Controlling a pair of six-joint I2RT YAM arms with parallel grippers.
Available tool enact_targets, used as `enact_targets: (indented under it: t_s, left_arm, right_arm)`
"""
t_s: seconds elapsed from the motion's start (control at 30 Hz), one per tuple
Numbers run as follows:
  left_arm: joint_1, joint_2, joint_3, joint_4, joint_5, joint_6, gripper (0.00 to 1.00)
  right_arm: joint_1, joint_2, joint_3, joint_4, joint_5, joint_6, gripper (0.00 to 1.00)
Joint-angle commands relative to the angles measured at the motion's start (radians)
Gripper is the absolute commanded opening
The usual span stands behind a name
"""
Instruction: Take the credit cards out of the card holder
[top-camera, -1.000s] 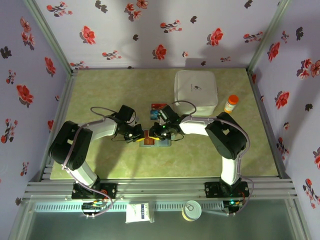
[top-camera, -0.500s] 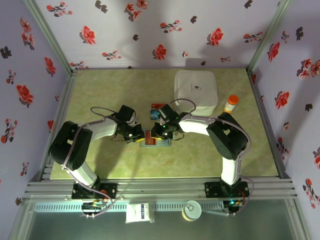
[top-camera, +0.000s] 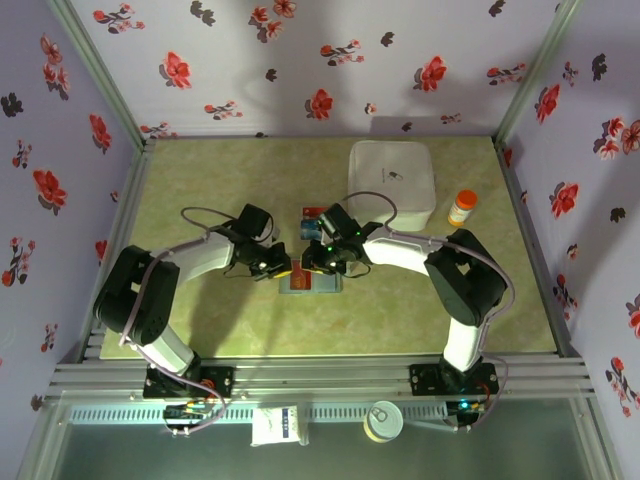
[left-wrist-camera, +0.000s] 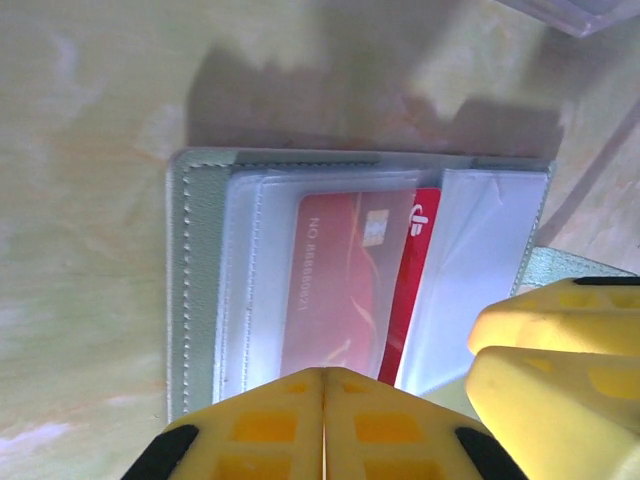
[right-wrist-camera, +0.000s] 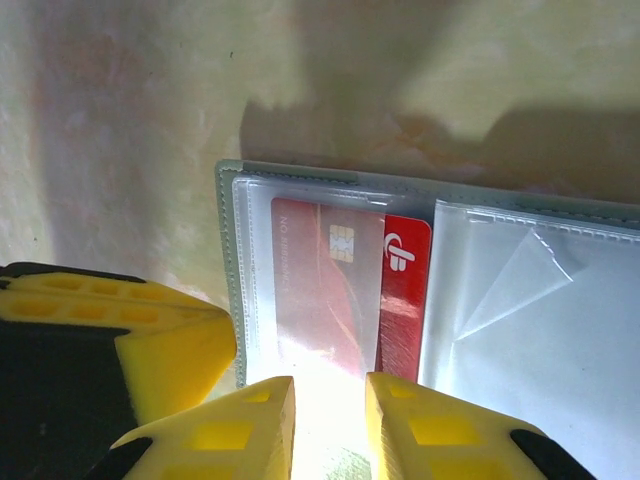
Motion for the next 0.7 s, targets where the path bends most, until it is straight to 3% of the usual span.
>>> enact_targets:
  t_s: [0.0,0.67]
  left_arm:
    - [-0.007,0.028,0.011,-0.016,-0.001,0.015,0.07]
    - [-0.008,0.059,-0.032,-0.016,-0.066,0.031,0.06]
  right_arm:
    - [0.007,0.003,-0.003,-0.033,0.023,-0.002,0.26]
    - [0.007,0.073,0.008,-0.020,0.004,-0.005,0.26]
